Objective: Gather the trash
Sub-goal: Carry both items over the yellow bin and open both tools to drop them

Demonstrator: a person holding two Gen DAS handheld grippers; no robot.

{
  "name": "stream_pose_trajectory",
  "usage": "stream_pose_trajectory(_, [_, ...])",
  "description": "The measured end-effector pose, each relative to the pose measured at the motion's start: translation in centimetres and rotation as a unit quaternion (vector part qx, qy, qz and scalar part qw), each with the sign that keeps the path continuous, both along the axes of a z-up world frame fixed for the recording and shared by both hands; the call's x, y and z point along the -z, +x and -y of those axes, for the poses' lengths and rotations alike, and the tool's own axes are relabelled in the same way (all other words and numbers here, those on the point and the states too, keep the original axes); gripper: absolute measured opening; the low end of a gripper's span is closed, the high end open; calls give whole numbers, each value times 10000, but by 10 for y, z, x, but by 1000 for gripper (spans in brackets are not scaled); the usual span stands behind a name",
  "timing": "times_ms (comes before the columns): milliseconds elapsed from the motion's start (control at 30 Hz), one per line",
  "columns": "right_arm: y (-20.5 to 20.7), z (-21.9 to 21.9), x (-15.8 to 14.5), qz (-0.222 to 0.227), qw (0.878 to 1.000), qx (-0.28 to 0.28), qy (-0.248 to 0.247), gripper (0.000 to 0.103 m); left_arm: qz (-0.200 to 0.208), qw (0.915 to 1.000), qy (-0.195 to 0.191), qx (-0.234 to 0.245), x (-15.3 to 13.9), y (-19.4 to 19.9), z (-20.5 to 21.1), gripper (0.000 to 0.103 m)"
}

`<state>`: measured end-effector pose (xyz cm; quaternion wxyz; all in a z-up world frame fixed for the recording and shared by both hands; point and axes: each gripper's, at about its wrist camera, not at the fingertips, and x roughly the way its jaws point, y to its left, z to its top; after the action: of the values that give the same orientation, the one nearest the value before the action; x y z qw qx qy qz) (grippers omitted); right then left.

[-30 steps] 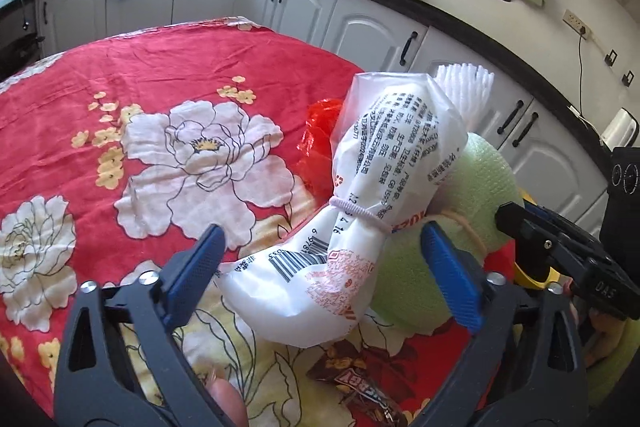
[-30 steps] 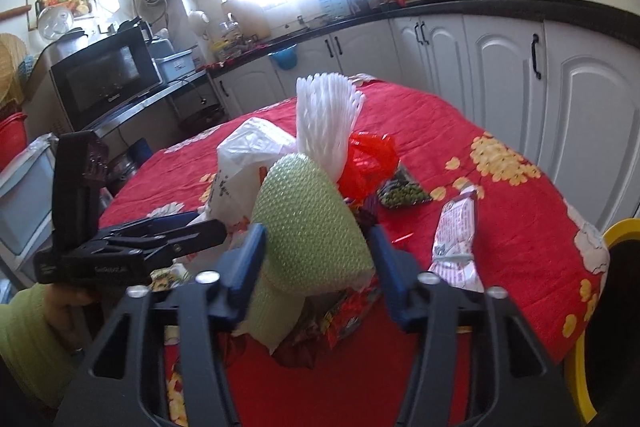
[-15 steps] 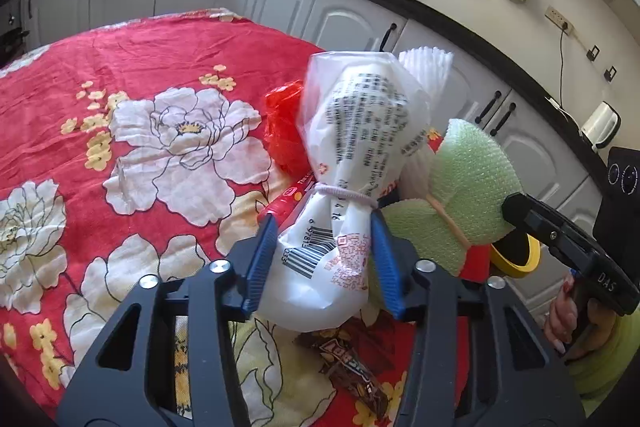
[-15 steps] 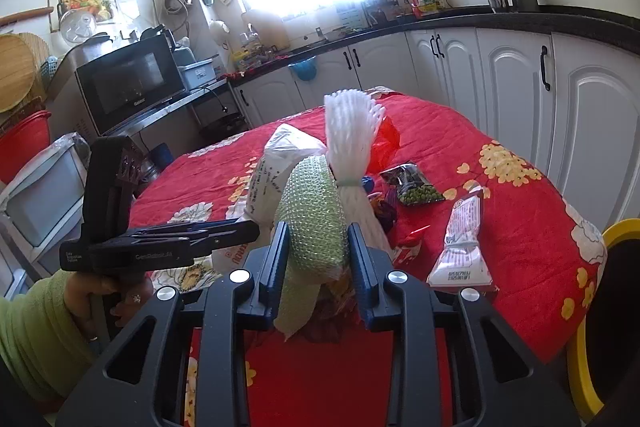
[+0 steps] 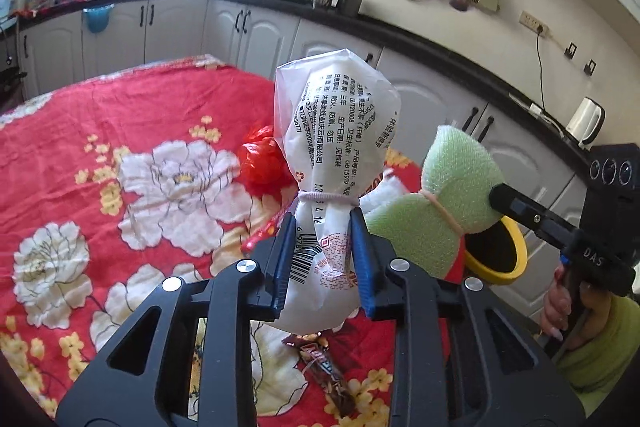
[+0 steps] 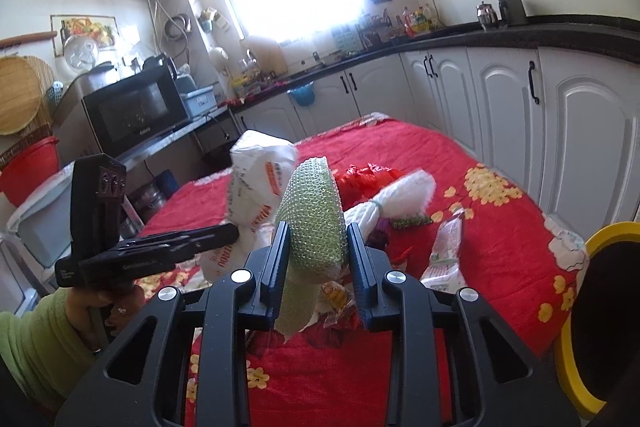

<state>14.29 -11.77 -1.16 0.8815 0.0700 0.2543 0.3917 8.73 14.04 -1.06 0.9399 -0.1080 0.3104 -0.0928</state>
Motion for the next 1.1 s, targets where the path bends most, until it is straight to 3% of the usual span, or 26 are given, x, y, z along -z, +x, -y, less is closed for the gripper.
stream_pose_trajectory(467, [8,57,-22,163,9971,658,335,27,425,9986,165,279,-37,12,47,21])
stream_pose_trajectory(1100, [19,146,-37,409,9833,1726,396,27,386,9967,106,707,-41,46,140,21])
